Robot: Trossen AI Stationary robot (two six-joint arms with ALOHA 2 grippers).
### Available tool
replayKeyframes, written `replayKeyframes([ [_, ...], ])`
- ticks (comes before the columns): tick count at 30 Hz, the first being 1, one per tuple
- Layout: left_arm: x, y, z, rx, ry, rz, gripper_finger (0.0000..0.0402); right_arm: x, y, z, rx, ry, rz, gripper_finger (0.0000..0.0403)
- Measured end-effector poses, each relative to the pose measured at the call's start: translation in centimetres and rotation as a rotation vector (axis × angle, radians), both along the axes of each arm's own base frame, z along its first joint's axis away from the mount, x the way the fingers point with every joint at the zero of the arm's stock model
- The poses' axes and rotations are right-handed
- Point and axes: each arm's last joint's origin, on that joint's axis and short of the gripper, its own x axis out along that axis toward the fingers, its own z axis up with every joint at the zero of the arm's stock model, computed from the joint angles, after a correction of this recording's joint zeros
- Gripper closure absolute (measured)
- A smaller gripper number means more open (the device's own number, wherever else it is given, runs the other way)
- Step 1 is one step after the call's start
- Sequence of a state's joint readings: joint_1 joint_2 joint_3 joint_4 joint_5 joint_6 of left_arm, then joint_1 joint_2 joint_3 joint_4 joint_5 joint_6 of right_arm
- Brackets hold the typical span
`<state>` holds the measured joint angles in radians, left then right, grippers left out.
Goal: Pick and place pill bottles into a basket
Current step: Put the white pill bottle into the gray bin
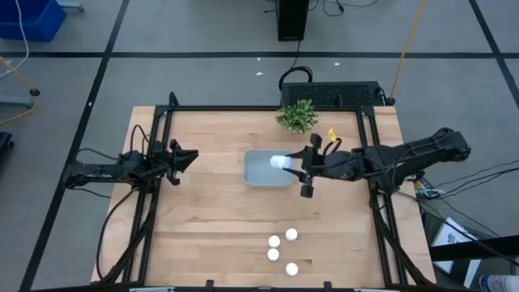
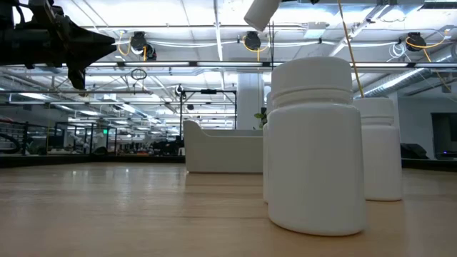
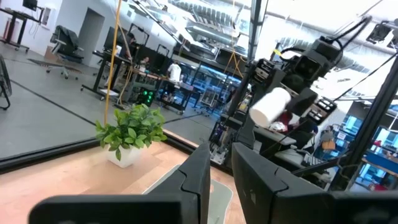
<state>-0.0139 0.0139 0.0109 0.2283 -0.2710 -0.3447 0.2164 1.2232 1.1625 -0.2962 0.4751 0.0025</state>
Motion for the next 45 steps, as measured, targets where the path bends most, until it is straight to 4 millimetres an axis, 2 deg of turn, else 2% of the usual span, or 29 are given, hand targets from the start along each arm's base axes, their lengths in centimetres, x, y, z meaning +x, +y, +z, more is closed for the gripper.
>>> replayKeyframes([
  [5, 0.0, 0.0, 0.0, 0.000, 0.000, 0.000, 0.0330, 0.3, -1.9, 0.0, 0.008, -0.001, -0.069, 0.0241],
  [9, 0.0, 0.0, 0.0, 0.000, 0.000, 0.000, 0.0330, 0.5, -3.4, -0.2, 0.083, 0.006, -0.068, 0.0244],
  [26, 0.0, 0.0, 0.0, 0.019, 0.005, 0.016, 0.0330, 2.4, -8.7, -4.7, 0.292, 0.230, -0.184, 0.0241],
  [31, 0.0, 0.1, 0.0, 0.020, 0.007, 0.035, 0.0330, 3.4, -9.6, -6.1, 0.365, 0.287, -0.177, 0.0243],
  [39, 0.0, 0.1, 0.0, 0.017, 0.008, 0.050, 0.0330, 5.4, -10.0, -7.4, 0.390, 0.428, -0.202, 0.0239],
  [45, 0.0, 0.1, 0.0, 0.016, 0.009, 0.049, 0.0330, 5.9, -10.1, -8.4, 0.433, 0.460, -0.186, 0.0243],
])
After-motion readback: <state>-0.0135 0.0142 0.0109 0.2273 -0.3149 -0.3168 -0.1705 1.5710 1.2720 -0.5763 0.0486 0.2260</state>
